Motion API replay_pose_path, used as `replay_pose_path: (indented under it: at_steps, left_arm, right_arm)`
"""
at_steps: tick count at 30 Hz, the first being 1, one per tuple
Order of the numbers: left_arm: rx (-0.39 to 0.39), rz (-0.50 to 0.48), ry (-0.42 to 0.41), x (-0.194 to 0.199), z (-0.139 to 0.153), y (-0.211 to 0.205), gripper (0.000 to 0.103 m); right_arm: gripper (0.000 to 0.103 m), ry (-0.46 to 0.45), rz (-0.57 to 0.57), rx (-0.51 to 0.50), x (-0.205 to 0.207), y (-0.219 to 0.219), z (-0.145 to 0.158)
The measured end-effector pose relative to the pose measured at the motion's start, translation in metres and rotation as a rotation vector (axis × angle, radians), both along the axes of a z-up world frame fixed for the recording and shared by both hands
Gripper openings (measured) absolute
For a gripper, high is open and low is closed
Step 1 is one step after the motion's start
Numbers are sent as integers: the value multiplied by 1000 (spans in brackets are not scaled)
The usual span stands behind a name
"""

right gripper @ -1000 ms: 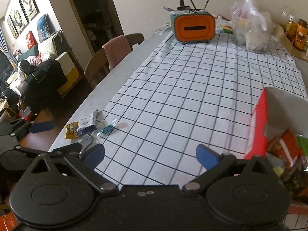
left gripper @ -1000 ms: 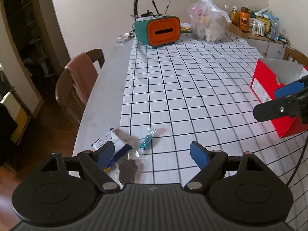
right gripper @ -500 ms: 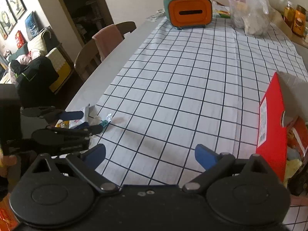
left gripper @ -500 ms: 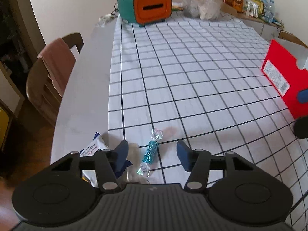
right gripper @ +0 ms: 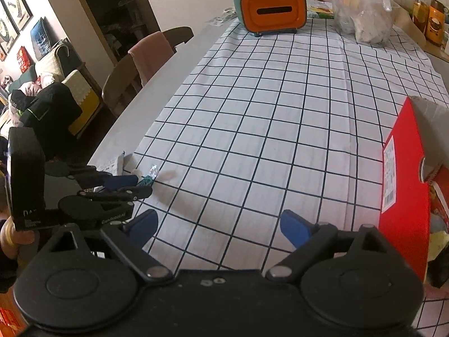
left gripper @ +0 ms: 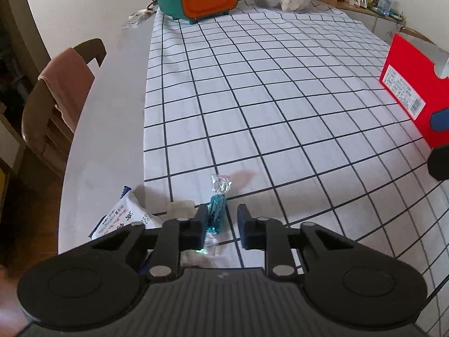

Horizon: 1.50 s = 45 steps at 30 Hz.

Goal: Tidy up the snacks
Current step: 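Grasp the teal wrapped candy with the left tool while the right tool grasps the white-blue packet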

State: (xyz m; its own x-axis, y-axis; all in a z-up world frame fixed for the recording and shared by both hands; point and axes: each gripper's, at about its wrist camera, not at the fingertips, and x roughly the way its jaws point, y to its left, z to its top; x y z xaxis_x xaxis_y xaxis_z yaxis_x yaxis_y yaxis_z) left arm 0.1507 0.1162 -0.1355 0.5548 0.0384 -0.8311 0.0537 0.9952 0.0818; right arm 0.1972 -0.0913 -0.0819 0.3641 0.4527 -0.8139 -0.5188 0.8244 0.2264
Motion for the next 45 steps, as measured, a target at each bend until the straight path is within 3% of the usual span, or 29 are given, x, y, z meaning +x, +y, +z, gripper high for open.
replay_pose_path:
  at_steps: [2,9,16,22,33,45]
  left_arm:
    - [-3,4,6,-1,-2,1,13]
    - [10,19,-20,-7,-4,-2,12]
    - [-53,80,-51,-25,11,7,12]
    - [-128,168,-52,-52,23,29,12]
    - [-162,329,-39,-102,21,62,12]
    - [-153,369,-51,-120,17,68,12]
  right_arm:
    - [93,0,4,-2,1,2,-1]
    - [89,6,28,-26,8,14,-5]
    - [89,0,72,-18,18,40,-1]
    - [89,-5,144,-8,21,77,0]
    - [88,35,297,-55,16,173,-24]
    - [72,10,411,-185,-2,233,-54]
